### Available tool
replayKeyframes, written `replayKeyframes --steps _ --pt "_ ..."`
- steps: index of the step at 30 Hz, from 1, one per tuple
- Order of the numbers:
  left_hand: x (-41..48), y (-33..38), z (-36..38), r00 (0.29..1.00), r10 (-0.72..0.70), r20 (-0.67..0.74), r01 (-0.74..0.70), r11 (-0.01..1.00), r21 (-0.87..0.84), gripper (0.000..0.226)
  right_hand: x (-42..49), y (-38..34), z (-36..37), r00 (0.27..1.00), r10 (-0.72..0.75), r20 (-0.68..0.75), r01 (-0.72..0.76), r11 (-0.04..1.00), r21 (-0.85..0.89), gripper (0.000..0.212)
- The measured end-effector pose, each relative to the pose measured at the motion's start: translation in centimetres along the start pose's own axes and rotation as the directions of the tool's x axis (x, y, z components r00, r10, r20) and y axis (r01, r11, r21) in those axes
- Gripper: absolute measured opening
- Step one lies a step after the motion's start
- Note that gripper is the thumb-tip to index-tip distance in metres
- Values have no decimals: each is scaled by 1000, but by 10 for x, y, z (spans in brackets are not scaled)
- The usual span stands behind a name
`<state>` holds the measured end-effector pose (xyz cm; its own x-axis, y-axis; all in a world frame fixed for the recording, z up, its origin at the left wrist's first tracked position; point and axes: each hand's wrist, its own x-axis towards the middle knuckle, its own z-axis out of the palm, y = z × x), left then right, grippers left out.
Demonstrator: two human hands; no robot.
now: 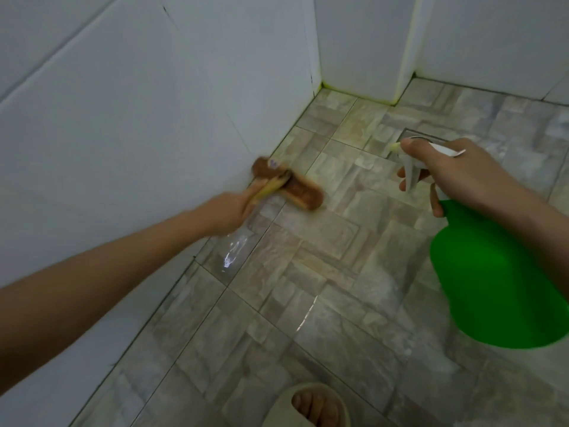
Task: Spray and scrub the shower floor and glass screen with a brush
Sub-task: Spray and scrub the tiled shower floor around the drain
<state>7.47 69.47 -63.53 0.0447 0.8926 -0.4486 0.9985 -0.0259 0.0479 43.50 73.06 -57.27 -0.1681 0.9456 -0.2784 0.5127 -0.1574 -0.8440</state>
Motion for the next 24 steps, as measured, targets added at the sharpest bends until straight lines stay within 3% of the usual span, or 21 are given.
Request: replayKeyframes --steps 3,6,10,15,18,21,24 --pt "41 30 -16 1000 30 -5 -30 997 -65 53 1 2 0 999 37 -17 -37 999 27 58" --pt "6 17 -1 999 39 -13 -40 997 -59 54 -4 2 -7 998 47 -39 -45 998 45 57" --pt "-26 -13 9 998 14 69 -12 1000 -20 55 -12 6 -25 996 25 -80 -29 998 -57 59" --pt "86 38 -23 995 33 -96 -34 999 -12 56 0 3 -31 990 45 -130 -61 991 -118 64" --pt "156 91 -57 995 1 -104 -8 997 -75 54 9 5 -30 986 40 -160 -57 994 -99 64" --pt "170 117 -76 997 38 -71 -43 997 -60 54 15 10 -31 983 73 -168 -77 997 -13 67" --pt "134 91 -56 993 90 -73 -93 995 -36 54 9 20 -38 983 91 -159 -90 996 9 68"
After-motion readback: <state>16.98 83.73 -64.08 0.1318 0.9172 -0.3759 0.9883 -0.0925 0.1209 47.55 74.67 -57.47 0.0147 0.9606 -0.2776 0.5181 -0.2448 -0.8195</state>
